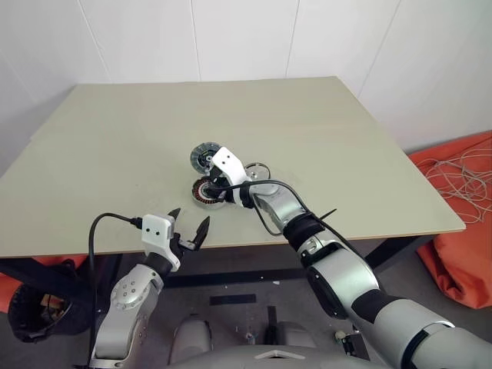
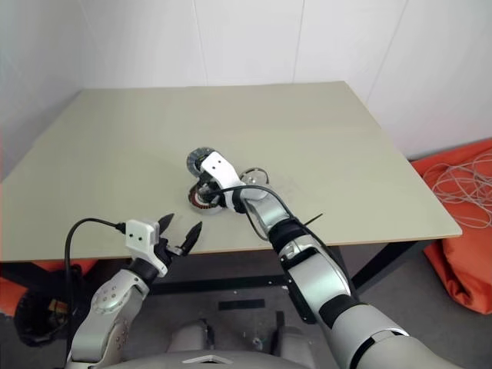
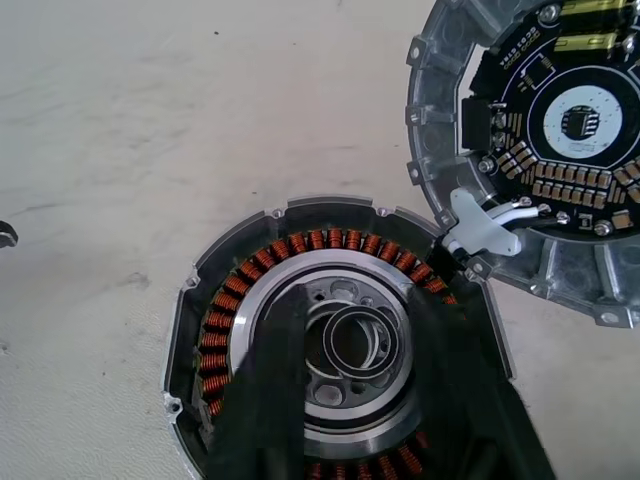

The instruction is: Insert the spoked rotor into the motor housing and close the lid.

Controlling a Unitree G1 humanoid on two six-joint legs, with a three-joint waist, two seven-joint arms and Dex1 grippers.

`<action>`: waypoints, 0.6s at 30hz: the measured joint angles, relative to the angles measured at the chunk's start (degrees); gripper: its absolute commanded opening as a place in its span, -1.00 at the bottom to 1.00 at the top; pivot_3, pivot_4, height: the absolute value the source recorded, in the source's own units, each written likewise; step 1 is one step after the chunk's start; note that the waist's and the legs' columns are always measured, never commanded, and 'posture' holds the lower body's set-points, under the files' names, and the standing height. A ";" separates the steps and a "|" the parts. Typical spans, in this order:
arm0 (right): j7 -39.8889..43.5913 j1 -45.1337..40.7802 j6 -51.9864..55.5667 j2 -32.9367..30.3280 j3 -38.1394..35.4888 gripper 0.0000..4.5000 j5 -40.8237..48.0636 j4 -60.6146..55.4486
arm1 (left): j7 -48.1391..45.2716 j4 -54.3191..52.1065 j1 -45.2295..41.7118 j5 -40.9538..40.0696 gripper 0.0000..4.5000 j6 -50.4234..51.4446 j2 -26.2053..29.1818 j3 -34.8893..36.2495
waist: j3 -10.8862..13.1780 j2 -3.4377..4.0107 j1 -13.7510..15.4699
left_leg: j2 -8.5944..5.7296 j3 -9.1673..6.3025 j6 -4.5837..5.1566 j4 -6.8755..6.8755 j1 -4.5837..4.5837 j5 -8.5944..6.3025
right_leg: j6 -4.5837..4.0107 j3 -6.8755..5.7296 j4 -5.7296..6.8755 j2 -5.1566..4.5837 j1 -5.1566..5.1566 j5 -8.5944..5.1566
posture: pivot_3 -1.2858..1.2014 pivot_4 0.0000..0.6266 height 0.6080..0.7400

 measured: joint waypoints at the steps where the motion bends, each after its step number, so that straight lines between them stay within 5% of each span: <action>1: 0.17 0.00 0.00 0.02 -0.07 0.30 0.00 0.00 | 0.00 0.00 0.00 0.00 1.00 0.01 0.00 0.00 | 0.00 0.00 0.00 | 0.00 0.00 0.00 0.00 0.00 0.00 | 0.00 0.00 0.00 0.00 0.00 0.00 | 0.03 -1.00 1.00; 5: 0.72 0.00 -0.02 0.32 -0.23 0.89 0.03 -0.03 | -0.02 0.00 -0.01 -0.04 1.00 0.07 0.01 0.01 | 0.00 0.00 0.00 | 0.00 0.00 0.00 0.00 0.01 0.00 | 0.00 0.00 0.01 0.00 0.00 0.00 | 0.03 -1.00 1.00; 8: 0.94 0.00 0.05 0.60 -0.85 0.97 0.06 -0.77 | -0.02 0.00 -0.07 -0.06 1.00 0.10 0.02 0.02 | 0.00 0.00 0.00 | 0.00 -0.01 0.00 0.00 0.02 0.00 | -0.01 0.00 0.01 0.00 0.01 0.00 | 0.03 -1.00 1.00; 18: 2.52 1.47 3.77 -0.04 -1.92 -0.51 0.56 -8.00 | -0.36 0.02 -0.29 -0.37 1.00 0.12 0.15 0.08 | 0.00 0.00 0.03 | 0.01 -0.01 0.00 0.00 0.01 0.00 | -0.02 -0.01 0.02 0.00 0.00 -0.01 | 0.03 -1.00 1.00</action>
